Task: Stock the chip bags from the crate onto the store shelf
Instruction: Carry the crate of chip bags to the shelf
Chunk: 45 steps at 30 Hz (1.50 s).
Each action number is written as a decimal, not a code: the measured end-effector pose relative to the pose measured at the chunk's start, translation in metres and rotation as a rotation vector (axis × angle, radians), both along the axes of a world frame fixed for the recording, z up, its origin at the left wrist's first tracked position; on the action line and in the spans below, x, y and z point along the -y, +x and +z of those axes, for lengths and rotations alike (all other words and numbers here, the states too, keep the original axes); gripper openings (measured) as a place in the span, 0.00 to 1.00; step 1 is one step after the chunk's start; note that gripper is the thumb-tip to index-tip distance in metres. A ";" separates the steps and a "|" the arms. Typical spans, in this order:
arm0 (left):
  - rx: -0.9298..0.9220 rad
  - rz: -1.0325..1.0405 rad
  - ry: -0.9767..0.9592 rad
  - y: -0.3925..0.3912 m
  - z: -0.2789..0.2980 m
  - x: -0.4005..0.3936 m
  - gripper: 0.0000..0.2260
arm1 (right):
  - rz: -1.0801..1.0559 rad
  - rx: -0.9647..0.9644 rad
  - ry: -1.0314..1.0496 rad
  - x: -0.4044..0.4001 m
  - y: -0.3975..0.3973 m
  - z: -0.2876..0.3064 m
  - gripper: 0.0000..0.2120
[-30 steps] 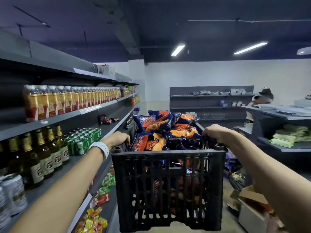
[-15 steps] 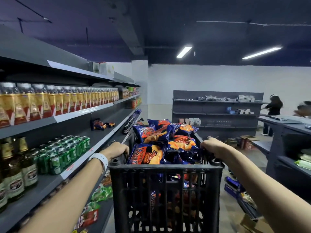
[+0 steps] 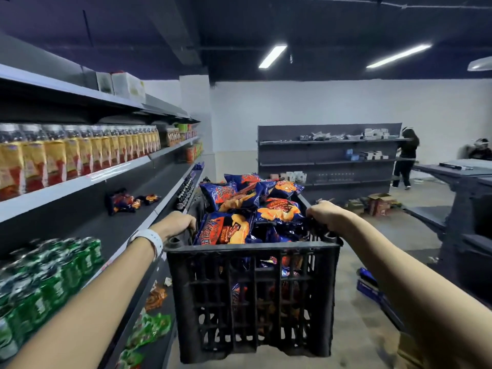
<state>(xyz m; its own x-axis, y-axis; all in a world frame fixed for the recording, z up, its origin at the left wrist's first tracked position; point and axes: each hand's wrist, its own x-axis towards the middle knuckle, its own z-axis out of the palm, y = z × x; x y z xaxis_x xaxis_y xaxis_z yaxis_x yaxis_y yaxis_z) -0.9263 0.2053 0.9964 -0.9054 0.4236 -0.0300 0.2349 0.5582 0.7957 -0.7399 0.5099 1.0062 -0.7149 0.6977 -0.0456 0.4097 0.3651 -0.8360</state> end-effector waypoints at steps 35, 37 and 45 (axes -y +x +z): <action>-0.040 0.100 -0.013 -0.571 -0.019 -0.333 0.11 | 0.158 0.025 0.020 -0.357 -0.605 -0.021 0.08; -0.032 0.097 -0.003 -0.608 -0.017 -0.354 0.11 | 0.155 0.030 0.016 -0.374 -0.643 -0.019 0.06; -0.046 0.096 0.013 -0.748 -0.002 -0.438 0.09 | 0.130 -0.014 -0.012 -0.456 -0.775 -0.014 0.06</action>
<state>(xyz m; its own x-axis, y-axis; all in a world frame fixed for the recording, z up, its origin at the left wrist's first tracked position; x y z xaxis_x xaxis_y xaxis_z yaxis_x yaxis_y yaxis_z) -1.6740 0.6431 0.9945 -0.9420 0.3352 0.0176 0.2175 0.5695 0.7927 -1.5145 0.9656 0.9926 -0.7997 0.5988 -0.0431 0.3483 0.4042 -0.8458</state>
